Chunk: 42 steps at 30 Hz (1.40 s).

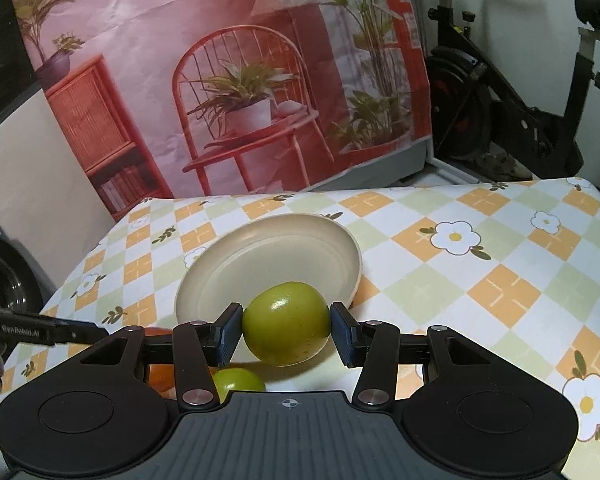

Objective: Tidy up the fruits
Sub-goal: 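Lift the green apple toward the plate with the right tool while the left tool grasps a tangerine, then lower the green apple onto the plate and open the right tool while the left tool drops the tangerine there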

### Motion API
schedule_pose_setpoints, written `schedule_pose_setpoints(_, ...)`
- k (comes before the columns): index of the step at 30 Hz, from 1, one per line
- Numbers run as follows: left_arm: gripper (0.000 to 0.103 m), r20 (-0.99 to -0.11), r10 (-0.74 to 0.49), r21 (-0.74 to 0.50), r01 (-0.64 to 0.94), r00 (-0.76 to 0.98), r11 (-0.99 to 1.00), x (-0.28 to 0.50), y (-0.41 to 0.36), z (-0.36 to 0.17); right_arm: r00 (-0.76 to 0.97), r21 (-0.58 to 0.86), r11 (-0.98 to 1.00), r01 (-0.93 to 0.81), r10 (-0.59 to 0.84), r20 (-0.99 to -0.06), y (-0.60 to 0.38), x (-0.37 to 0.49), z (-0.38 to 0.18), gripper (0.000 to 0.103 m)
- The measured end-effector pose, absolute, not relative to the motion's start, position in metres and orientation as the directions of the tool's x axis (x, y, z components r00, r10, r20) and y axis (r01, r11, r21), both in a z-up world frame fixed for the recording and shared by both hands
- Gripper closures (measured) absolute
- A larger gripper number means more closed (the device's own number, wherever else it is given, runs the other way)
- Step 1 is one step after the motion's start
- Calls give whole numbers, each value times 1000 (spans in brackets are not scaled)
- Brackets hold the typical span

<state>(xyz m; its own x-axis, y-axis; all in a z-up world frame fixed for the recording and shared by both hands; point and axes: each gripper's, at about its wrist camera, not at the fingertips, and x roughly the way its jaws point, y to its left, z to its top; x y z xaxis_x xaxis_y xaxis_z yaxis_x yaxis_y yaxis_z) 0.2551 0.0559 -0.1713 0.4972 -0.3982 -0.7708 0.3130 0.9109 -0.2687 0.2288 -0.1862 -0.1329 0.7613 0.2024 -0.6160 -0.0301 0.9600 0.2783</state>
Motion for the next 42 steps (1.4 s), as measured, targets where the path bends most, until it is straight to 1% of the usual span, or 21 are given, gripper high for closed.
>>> schedule_pose_setpoints(8, 56, -778, -443, -278, 387, 446, 879, 252, 46, -181, 739, 288, 957, -36, 220, -637, -186, 241, -137, 59)
schedule_pose_setpoints(12, 56, -795, -430, -259, 403, 427, 878, 256, 43, -186, 737, 289, 957, -43, 225, -637, -185, 246, -137, 59)
schedule_pose_setpoints(18, 56, -802, -446, -262, 437, 397, 860, 260, 36, -196, 735, 290, 956, -45, 229, -638, -183, 247, -137, 59)
schedule_pose_setpoints(21, 66, -806, -425, -226, 450, 412, 864, 259, 30, -197, 735, 288, 957, -40, 223, -640, -185, 247, -136, 59)
schedule_pose_setpoints(25, 66, -806, -415, -223, 433, 422, 874, 257, 34, -195, 733, 283, 958, -43, 223, -642, -185, 247, -136, 59)
schedule_pose_setpoints(28, 66, -795, -398, -209, 410, 458, 888, 255, 41, -191, 727, 281, 959, -46, 225, -649, -186, 249, -139, 59)
schedule_pose_setpoints(33, 66, -762, -396, -234, 352, 512, 906, 260, 55, -179, 711, 252, 966, -60, 219, -668, -188, 262, -142, 59)
schedule_pose_setpoints(38, 66, -725, -405, -268, 313, 557, 911, 271, 56, -169, 687, 205, 973, -110, 223, -691, -181, 283, -143, 59)
schedule_pose_setpoints(40, 66, -710, -410, -269, 318, 573, 909, 277, 50, -162, 685, 193, 974, -121, 223, -694, -179, 291, -142, 59)
schedule_pose_setpoints(42, 66, -696, -409, -236, 350, 590, 906, 282, 37, -154, 687, 195, 973, -124, 226, -690, -178, 299, -141, 59)
